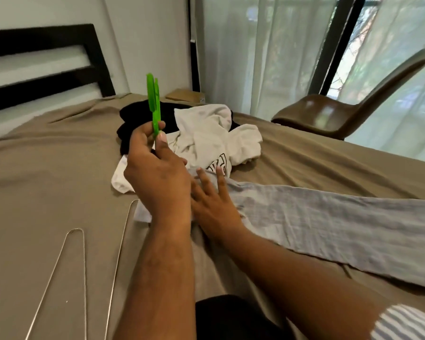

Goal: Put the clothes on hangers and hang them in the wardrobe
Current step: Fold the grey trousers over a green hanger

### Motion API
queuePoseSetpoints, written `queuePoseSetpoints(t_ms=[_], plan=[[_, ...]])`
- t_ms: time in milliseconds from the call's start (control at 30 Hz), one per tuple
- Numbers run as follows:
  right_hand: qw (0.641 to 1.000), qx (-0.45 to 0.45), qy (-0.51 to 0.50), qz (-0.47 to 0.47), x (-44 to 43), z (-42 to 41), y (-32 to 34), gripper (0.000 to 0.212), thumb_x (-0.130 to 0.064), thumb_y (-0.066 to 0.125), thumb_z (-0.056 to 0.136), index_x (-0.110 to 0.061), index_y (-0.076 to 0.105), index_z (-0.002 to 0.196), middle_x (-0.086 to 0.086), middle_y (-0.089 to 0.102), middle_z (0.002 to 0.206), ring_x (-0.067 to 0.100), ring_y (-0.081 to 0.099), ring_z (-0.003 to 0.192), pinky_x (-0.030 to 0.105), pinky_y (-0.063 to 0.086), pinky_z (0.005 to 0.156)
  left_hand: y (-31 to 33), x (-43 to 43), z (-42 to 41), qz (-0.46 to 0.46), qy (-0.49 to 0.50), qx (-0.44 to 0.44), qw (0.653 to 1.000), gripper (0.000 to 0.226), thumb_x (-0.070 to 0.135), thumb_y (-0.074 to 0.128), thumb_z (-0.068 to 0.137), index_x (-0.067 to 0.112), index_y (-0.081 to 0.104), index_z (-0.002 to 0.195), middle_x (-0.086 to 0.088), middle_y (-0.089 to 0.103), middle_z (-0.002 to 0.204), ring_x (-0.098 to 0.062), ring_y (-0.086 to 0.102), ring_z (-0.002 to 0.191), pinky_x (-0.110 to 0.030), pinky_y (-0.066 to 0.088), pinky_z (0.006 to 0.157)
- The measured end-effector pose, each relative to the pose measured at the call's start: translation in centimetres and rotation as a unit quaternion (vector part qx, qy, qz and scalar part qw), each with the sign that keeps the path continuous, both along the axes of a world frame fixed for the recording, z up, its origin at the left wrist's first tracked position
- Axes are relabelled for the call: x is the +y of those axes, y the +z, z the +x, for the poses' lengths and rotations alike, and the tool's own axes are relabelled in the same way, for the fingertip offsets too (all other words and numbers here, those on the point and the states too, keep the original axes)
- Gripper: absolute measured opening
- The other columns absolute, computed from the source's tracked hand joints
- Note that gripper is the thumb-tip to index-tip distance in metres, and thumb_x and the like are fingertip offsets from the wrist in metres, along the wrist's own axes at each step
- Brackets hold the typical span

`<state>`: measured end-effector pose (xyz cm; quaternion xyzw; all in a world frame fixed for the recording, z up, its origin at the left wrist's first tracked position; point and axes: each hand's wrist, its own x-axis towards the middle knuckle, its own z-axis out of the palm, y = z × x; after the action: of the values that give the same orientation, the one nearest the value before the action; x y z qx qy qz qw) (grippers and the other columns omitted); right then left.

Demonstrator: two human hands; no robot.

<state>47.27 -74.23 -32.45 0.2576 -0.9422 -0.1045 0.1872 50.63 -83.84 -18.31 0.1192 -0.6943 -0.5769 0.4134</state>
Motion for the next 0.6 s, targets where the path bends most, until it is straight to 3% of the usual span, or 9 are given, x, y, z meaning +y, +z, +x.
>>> queuePoseSetpoints(t_ms=[67,133,200,233,333,400,467,533,600], plan=[[0.999,-0.008,-0.030,-0.023,0.0,-1.4,0.5,0.057,-0.031,0.051,0.098,-0.026,0.039,0.153,0.007,0.040,0.158,0.040,0.029,0.148,0.071,0.000,0.119,-0.3,0.4,0.1,-0.004,-0.010,0.001,1.000,0.018,0.021,0.054,0.104,0.022,0.066,0.118,0.011,0.070,0.108,-0.004,0.068,0.057,-0.022,0.054,0.053],[0.990,-0.027,-0.062,-0.126,0.8,-2.0,1.8,0.043,-0.027,0.056,0.091,-0.029,0.061,0.133,-0.001,0.064,0.134,0.030,0.055,0.127,0.060,0.021,0.119,-0.5,0.6,0.2,-0.004,-0.016,0.000,1.000,0.018,0.022,0.055,0.103,0.022,0.067,0.116,0.011,0.071,0.104,-0.007,0.068,0.056,-0.017,0.050,0.053],[0.946,-0.065,-0.115,-0.294,2.1,-1.8,3.5,0.036,-0.023,0.059,0.085,-0.028,0.068,0.119,0.000,0.073,0.114,0.028,0.065,0.107,0.039,0.045,0.095,-0.6,0.6,0.2,0.004,-0.020,-0.001,1.000,0.017,0.020,0.055,0.103,0.020,0.067,0.114,0.010,0.071,0.102,-0.007,0.066,0.051,-0.012,0.044,0.050],[0.908,-0.082,-0.151,-0.382,2.9,-1.7,4.3,0.031,-0.020,0.059,0.084,-0.025,0.070,0.112,0.002,0.074,0.107,0.028,0.066,0.100,0.034,0.045,0.081,-0.6,0.7,0.2,0.010,-0.023,0.001,1.000,0.016,0.020,0.056,0.102,0.019,0.067,0.114,0.011,0.071,0.101,-0.006,0.066,0.049,-0.012,0.044,0.050],[0.734,-0.089,-0.238,-0.630,6.5,-1.6,6.1,0.016,-0.006,0.055,0.089,-0.012,0.069,0.095,0.009,0.073,0.099,0.026,0.065,0.093,0.030,0.041,0.072,-0.2,1.4,0.1,0.020,-0.035,0.007,0.999,0.013,0.019,0.056,0.102,0.021,0.066,0.110,0.013,0.070,0.100,-0.005,0.065,0.047,-0.017,0.046,0.053],[0.552,-0.078,-0.261,-0.788,9.4,-1.4,6.3,0.013,-0.004,0.055,0.092,-0.008,0.067,0.089,0.010,0.071,0.095,0.031,0.068,0.096,0.034,0.049,0.076,0.1,2.3,0.3,0.022,-0.052,0.009,0.998,0.013,0.020,0.055,0.102,0.021,0.065,0.111,0.013,0.070,0.101,-0.006,0.065,0.047,-0.025,0.051,0.057],[0.361,-0.073,-0.246,-0.897,12.4,-0.6,6.5,0.014,-0.009,0.063,0.089,-0.006,0.072,0.100,0.013,0.074,0.100,0.033,0.071,0.097,0.041,0.058,0.084,0.3,3.6,0.5,0.021,-0.083,0.008,0.996,0.013,0.020,0.056,0.102,0.021,0.065,0.111,0.012,0.071,0.103,-0.008,0.066,0.048,-0.034,0.055,0.061],[0.258,-0.063,-0.227,-0.937,15.0,0.3,6.0,0.023,-0.012,0.068,0.086,-0.004,0.071,0.107,0.020,0.074,0.105,0.037,0.073,0.094,0.050,0.060,0.085,0.6,5.0,0.5,0.028,-0.117,0.003,0.993,0.011,0.022,0.057,0.102,0.022,0.065,0.109,0.011,0.072,0.102,-0.010,0.068,0.049,-0.037,0.055,0.061],[0.201,-0.054,-0.225,-0.952,17.4,1.2,5.9,0.032,-0.017,0.074,0.084,-0.004,0.069,0.113,0.022,0.074,0.105,0.040,0.073,0.092,0.057,0.060,0.084,1.3,7.0,0.4,0.027,-0.153,-0.004,0.988,0.010,0.022,0.058,0.102,0.023,0.066,0.107,0.010,0.073,0.101,-0.012,0.070,0.051,-0.036,0.053,0.061]])
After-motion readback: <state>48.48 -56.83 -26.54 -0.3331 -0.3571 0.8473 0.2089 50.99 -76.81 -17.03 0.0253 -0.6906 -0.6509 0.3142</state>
